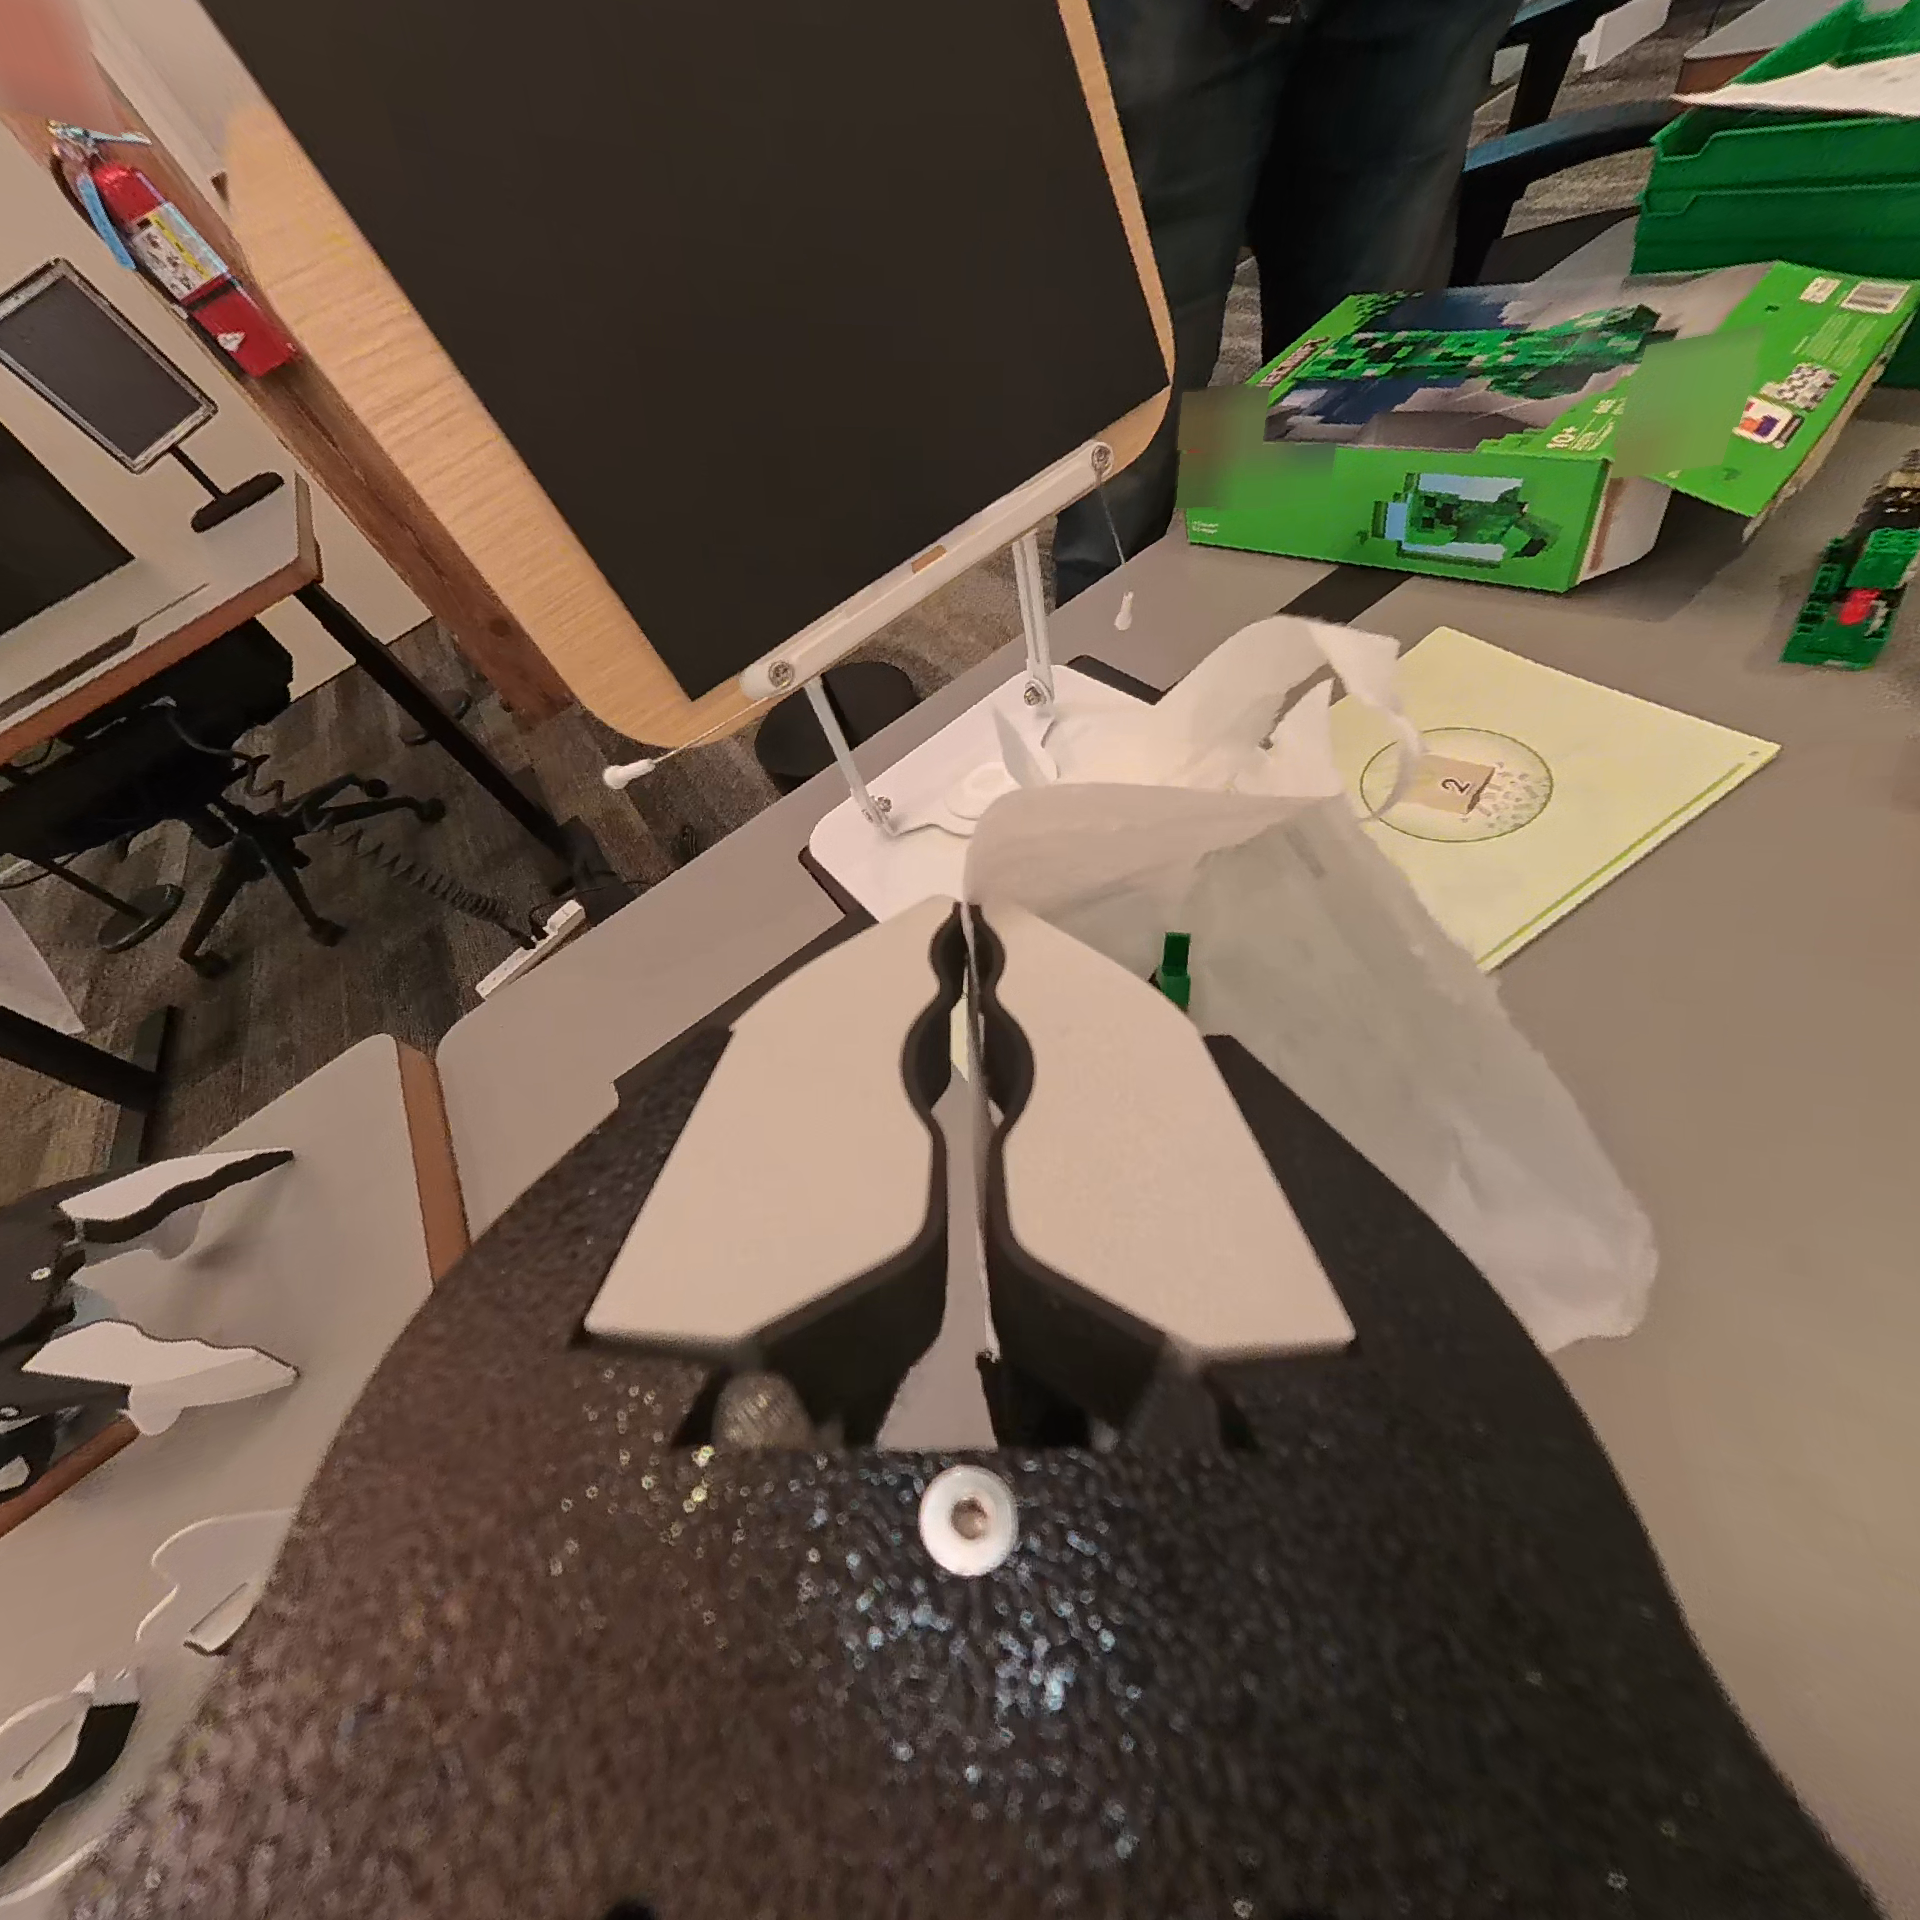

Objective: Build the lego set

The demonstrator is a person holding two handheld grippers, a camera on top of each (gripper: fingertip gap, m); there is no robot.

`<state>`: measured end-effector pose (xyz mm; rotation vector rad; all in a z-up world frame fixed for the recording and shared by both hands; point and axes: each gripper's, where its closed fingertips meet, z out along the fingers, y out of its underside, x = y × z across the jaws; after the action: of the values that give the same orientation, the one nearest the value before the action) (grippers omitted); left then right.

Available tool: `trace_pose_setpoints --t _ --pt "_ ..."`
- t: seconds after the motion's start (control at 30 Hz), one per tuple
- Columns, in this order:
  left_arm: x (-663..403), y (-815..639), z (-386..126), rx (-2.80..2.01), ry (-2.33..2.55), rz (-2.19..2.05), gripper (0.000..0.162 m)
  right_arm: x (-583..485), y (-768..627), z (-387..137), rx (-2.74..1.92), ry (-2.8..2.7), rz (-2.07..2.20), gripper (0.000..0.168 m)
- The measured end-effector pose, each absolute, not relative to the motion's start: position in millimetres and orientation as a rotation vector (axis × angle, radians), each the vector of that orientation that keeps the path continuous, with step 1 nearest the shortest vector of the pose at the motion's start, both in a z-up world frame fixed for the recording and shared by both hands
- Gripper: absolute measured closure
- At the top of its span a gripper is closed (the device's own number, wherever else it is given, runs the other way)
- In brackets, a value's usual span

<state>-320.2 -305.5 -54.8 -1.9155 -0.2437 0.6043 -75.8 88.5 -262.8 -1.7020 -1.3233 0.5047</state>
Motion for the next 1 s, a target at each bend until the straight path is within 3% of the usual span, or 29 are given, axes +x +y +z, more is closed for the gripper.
trace_pose_setpoints --t 0.47,0.57,0.67,0.77,1.0 --pt "-320.5 -303.0 -57.6 -1.927 -0.240 0.602 0.162 -28.3 126.1 -245.6 -1.759 -1.007 0.484 0.166" --pt "-318.9 -300.0 -58.7 -1.935 -0.231 0.599 0.162 -26.6 137.1 -246.3 -1.799 -0.947 0.470 0.133" --pt "-317.3 -297.7 -59.3 -1.942 -0.222 0.598 0.162 -34.2 144.0 -252.4 -1.872 -0.918 0.494 0.124" --pt "-315.9 -296.4 -58.3 -1.938 -0.217 0.594 0.162 -39.2 150.6 -260.4 -1.916 -0.936 0.420 0.126" --pt "-311.4 -290.8 -58.9 -1.961 -0.193 0.624 0.162 -53.8 157.0 -266.7 -1.936 -1.006 0.418 0.151"
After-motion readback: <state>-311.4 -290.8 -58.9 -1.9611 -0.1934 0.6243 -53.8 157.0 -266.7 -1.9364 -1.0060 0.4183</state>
